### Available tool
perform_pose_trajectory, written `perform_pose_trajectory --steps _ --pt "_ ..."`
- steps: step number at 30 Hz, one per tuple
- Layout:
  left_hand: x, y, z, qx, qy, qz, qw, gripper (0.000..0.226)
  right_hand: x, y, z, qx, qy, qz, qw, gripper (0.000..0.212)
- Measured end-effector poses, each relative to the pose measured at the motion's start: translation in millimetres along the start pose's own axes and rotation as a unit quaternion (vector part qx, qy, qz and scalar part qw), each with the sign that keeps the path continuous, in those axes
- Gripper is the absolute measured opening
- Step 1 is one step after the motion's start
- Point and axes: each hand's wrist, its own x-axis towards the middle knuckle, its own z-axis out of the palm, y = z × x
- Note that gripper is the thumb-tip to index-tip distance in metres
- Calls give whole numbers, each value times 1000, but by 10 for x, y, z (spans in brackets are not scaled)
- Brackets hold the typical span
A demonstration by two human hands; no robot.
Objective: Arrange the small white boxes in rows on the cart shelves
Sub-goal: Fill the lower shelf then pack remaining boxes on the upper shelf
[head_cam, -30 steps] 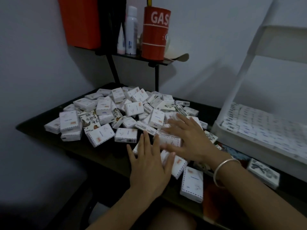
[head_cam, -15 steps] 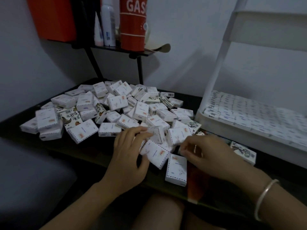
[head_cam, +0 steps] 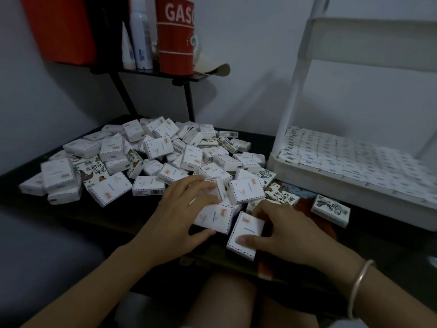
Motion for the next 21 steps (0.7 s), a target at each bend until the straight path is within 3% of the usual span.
perform_pose_trajectory --steps 3,8,11,18,21 --pt "61 79 -32 -41 22 -25 999 49 -31 52 6 131 13 22 991 51" --pt "301 285 -82 -149 39 -105 982 53 -84 168 -108 320 16 60 946 36" --pt "528 382 -96 -214 42 -132 967 62 -123 247 -255 352 53 73 932 28" --pt "1350 579 -238 -373 21 -136 917 35 -190 462 -843 376 159 57 911 35" --pt "1811 673 -387 -403 40 -117 907 21 -175 547 -1181 351 208 31 913 19"
